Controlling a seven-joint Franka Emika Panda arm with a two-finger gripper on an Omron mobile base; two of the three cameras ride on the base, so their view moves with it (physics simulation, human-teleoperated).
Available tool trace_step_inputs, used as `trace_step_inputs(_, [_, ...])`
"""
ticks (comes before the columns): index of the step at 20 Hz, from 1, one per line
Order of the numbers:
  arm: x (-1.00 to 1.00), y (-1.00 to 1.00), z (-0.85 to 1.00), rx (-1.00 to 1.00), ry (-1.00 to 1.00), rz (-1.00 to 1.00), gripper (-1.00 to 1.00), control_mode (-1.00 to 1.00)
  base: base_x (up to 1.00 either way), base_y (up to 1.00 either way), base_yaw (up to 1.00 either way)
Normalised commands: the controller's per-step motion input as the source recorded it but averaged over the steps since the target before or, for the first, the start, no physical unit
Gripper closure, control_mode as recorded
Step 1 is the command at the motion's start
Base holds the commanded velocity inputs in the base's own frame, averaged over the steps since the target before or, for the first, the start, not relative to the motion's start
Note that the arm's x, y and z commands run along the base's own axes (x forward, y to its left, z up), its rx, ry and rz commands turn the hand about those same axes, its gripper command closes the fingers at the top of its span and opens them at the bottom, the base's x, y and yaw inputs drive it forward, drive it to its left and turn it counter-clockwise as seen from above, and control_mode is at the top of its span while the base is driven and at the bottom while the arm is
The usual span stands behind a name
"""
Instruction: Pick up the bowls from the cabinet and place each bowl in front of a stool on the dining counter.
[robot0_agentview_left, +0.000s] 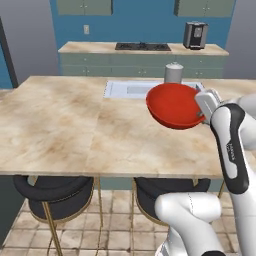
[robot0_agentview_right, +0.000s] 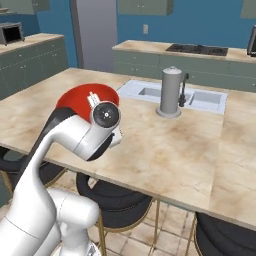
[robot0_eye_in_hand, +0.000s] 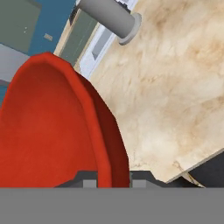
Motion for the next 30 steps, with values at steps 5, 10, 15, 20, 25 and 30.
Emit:
trace_step_inputs(5, [0.0,0.0,0.0,0.0,0.0,0.0,1.0,1.0,0.35,0.0,0.05])
trace_step_inputs(10, [0.0,0.0,0.0,0.0,0.0,0.0,1.0,1.0,0.12,0.0,-0.03])
trace_step_inputs(15, [0.32,-0.24,-0.34,0.0,0.0,-0.06,1.0,-1.0,0.0,0.0,0.0])
trace_step_inputs(20, [0.22,-0.47,-0.24,0.0,0.0,-0.02,1.0,-1.0,0.0,0.0,0.0])
trace_step_inputs(25, [0.11,-0.5,-0.17,0.0,0.03,0.0,1.0,-1.0,0.0,0.0,0.0])
trace_step_inputs(30, [0.12,-0.31,-0.03,0.0,0.19,0.0,1.0,-1.0,0.0,0.0,0.0])
